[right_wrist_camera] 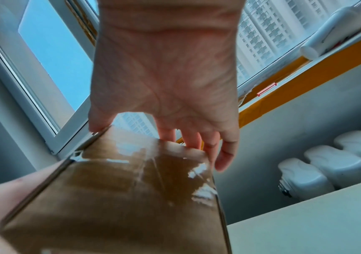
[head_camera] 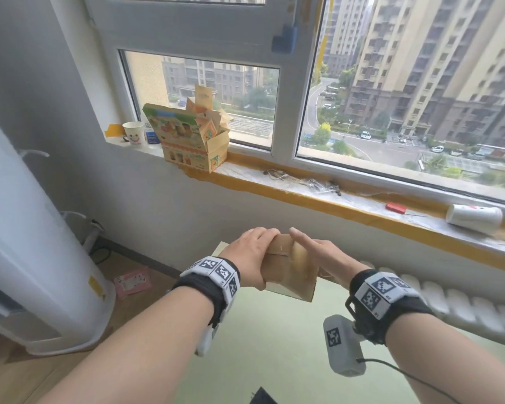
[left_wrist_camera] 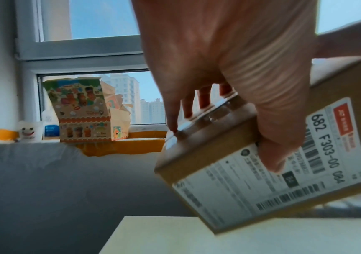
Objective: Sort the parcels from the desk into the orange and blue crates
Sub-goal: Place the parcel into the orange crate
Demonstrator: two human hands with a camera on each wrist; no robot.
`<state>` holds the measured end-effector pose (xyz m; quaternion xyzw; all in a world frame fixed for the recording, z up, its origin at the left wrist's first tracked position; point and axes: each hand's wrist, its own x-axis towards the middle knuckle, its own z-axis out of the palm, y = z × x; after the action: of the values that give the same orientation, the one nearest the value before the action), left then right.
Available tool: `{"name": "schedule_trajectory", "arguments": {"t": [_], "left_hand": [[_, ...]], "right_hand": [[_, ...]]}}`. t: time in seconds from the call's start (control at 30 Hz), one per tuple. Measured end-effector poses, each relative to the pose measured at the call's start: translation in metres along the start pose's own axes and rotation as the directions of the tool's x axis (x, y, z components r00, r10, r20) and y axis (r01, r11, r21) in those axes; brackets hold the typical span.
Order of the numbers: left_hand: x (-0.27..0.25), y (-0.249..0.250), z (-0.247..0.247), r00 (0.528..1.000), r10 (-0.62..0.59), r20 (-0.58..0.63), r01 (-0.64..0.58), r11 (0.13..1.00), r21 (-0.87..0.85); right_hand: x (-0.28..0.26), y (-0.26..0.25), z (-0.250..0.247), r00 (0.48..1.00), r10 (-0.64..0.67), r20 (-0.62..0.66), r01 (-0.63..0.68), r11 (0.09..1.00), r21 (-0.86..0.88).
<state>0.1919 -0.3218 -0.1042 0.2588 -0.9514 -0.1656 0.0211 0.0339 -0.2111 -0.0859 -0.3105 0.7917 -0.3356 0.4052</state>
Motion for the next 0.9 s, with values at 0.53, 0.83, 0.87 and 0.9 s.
{"name": "schedule_trajectory", "arguments": {"t": [0.53,0.83,0.87,0.9], "left_hand": [[0.005,0.0,-0.04,0.947,-0.206,0.244,0.314,0.458,-0.831],[0.002,0.003,-0.04,0.925,-0.218,0.311,0.368,0.317,-0.874],[0.002,0.004,-0.04,0.924,-0.218,0.315,0.373,0.321,-0.871],[0.001,0.005,-0.039,0.923,-0.218,0.318,0.376,0.326,-0.868]], "right_hand": [[-0.023,-0.003,-0.01,0.992,-0.038,-0.121,0.082,0.917,0.391],[-0.036,-0.006,-0.006,0.995,-0.083,-0.063,0.101,0.913,0.395],[-0.038,-0.006,-0.005,0.994,-0.093,-0.061,0.109,0.913,0.393],[-0.039,-0.006,-0.005,0.993,-0.1,-0.056,0.114,0.915,0.387]]}}
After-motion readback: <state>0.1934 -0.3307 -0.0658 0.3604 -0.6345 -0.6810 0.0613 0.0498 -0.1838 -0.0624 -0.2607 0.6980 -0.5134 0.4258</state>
